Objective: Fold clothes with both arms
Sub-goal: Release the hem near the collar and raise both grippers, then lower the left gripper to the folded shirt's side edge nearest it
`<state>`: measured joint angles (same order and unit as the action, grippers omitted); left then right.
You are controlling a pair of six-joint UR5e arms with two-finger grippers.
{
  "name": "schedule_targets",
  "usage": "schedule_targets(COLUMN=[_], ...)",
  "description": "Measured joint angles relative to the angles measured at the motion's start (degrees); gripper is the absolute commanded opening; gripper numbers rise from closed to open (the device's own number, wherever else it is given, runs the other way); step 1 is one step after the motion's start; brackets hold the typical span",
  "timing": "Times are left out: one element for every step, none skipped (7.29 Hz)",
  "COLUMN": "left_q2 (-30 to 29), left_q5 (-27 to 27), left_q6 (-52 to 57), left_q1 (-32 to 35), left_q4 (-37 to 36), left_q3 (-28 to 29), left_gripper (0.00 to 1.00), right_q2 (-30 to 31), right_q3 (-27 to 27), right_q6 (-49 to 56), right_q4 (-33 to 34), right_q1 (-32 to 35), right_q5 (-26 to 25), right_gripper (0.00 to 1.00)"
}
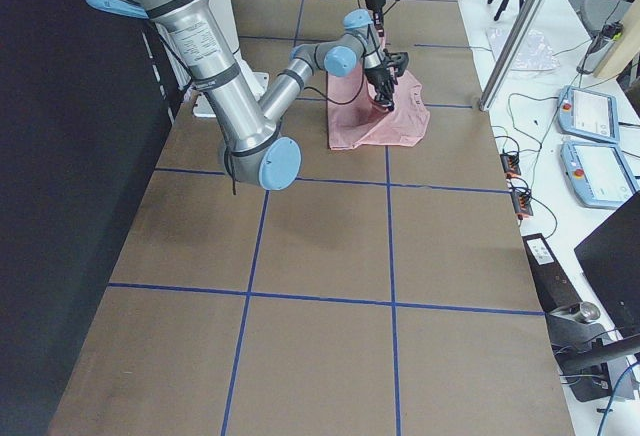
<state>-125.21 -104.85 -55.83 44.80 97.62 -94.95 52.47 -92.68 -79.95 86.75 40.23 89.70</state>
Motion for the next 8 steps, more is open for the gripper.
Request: schedule_targets(left_q2=[-1.6, -3.0, -3.8, -3.9, -3.2, -1.7, 0.3, 2.7], left_q5=[0.0, 0.1, 0.3, 0.3, 0.3, 0.1, 0.0, -0.1], left_q6=[1.4, 3.3, 5.5, 7.1, 8.4, 9.2, 9.3, 8.9], left_q1=[1.7, 3.1, 4.3, 4.9, 5.2, 5.2, 5.1, 4.2], left_q4=[5.5, 11.1, 15.3, 17.2, 17.9, 18.0, 17.9, 17.8], left_q3=[7.6, 14.8, 19.7, 21.5, 20.7, 17.9, 14.0, 9.8], left_gripper=[0.99, 1.0, 1.0, 1.0, 1.0, 1.0, 1.0, 1.0], right_q2=[-2.8, -5.1, -6.5, -7.2, -7.7, -7.8, -7.2, -5.5], right_q3=[9.4, 18.0, 23.2, 25.3, 25.8, 25.1, 23.3, 20.4], right_q6=[2.5, 6.1, 10.2, 13.1, 14.6, 15.5, 16.5, 17.4], right_q4=[-6.0, -11.1, -13.8, -14.8, -15.2, -15.2, -15.0, -14.8], right_q1=[1.9, 4.3, 6.6, 8.0, 8.6, 8.9, 9.0, 9.1], right_q5=[1.1, 2.8, 5.0, 6.7, 8.0, 9.6, 11.9, 13.5], right_gripper=[1.0, 1.0, 1.0, 1.0, 1.0, 1.0, 1.0, 1.0])
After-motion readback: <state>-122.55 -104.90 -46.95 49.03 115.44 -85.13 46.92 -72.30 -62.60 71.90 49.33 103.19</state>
